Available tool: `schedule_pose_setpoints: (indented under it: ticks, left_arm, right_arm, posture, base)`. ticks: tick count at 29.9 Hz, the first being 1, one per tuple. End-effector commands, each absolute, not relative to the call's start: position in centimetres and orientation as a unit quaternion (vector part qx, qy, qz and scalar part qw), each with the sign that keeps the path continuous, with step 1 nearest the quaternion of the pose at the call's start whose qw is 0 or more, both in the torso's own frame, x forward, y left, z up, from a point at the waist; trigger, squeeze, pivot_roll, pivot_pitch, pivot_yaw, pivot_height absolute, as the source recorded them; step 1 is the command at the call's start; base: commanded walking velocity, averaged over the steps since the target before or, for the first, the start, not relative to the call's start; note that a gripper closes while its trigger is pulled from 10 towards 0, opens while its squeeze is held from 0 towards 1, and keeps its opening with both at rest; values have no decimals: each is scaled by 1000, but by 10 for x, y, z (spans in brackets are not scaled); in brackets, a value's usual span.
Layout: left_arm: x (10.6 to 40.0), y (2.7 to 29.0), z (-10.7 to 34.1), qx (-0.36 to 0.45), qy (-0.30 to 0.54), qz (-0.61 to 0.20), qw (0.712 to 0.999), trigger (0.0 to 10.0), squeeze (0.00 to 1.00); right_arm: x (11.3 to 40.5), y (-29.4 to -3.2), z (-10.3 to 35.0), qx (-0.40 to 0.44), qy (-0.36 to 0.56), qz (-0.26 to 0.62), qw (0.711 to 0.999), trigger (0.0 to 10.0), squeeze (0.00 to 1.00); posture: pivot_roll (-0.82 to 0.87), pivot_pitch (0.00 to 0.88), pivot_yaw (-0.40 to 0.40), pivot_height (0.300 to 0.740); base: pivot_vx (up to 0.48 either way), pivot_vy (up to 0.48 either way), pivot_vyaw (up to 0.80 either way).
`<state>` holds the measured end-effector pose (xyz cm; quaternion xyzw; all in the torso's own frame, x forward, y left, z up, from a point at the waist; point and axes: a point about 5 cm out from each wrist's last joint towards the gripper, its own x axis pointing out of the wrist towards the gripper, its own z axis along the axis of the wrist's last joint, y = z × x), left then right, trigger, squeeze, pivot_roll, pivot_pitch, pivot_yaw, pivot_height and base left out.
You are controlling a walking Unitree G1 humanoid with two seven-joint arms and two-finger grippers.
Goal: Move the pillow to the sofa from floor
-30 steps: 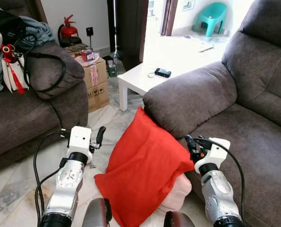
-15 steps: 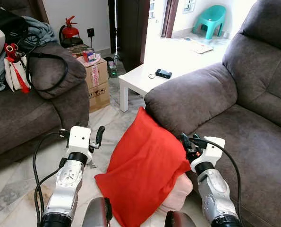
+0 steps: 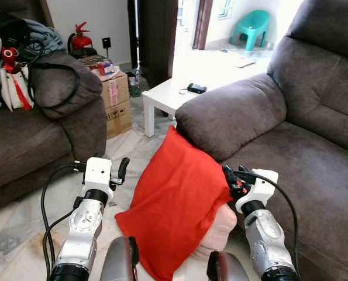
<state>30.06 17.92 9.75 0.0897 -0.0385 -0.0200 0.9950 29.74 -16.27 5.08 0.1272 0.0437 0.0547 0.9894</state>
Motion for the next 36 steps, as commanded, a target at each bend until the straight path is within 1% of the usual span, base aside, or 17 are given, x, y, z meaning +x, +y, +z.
schedule_pose_setpoints:
  ticks: [1,9,11,23,34,36]
  left_arm:
    - [303,180,95,79,-26,-12,996,10000,0]
    - [303,181,95,71,-22,-11,997,10000,0]
    - [304,183,96,73,-24,-7,997,10000,0]
    - [304,184,97,70,-26,-4,997,10000,0]
    - [304,184,97,71,-25,-9,997,10000,0]
    - [304,182,97,74,-22,-16,997,10000,0]
  right_arm:
    - [298,-166,53,119,42,52,991,10000,0]
    - [300,-164,55,122,39,59,990,10000,0]
    - [300,-164,55,120,41,61,990,10000,0]
    - [300,-163,53,115,50,61,990,10000,0]
    - [304,-164,53,106,66,54,991,10000,0]
    - [306,-165,55,110,68,49,990,10000,0]
  posture:
    - [56,0,-64,560]
    - [54,0,-63,560]
    - [55,0,-64,560]
    - [57,0,-65,560]
    - [57,0,-64,560]
    - [59,0,-65,560]
  base:
    - [0,0,0]
    - [0,0,0]
    - [270,0,0]
    - [394,0,0]
    - [465,0,0]
    - [0,0,0]
